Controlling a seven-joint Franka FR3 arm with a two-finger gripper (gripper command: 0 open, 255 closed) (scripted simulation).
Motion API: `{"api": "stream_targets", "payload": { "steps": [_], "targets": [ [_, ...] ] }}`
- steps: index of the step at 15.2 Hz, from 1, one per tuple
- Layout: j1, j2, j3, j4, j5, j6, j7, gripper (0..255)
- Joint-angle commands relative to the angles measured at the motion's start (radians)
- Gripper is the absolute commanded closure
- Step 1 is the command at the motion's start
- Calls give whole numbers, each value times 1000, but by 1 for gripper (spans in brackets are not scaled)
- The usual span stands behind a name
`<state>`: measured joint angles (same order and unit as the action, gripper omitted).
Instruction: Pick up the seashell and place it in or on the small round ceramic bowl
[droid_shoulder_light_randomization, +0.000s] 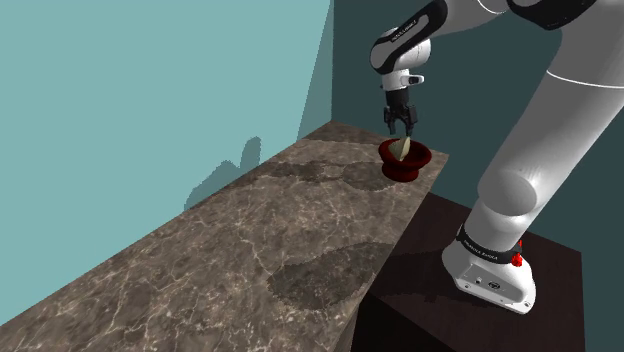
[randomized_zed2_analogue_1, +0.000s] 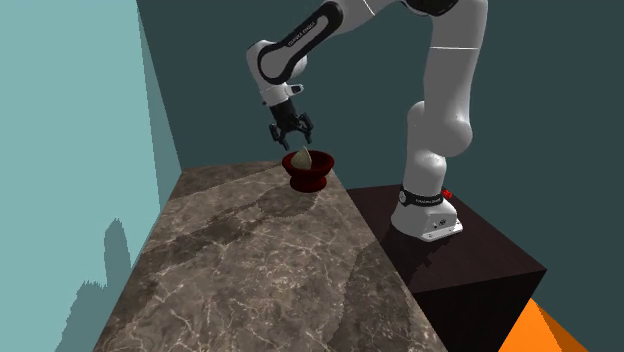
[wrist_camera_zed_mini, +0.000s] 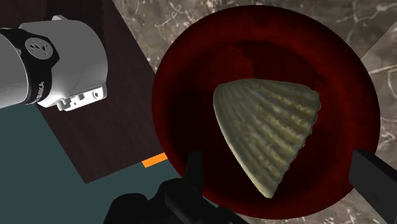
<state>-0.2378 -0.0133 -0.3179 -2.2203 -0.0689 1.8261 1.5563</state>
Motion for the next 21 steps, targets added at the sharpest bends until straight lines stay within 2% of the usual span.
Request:
{"api": "stream_targets", "payload": {
  "steps": [1,6,14,15,21],
  "targets": [
    [-2,3,-2,-24,0,34,3,0],
    [-5,15,-5,-89,0,110,2,0],
    [-6,15,-4,-89,0,110,2,0],
    [-7,17,-6,-85,0,108,-1,255],
    [-2,10,-1,-82,1,98,7,255]
  ]
}}
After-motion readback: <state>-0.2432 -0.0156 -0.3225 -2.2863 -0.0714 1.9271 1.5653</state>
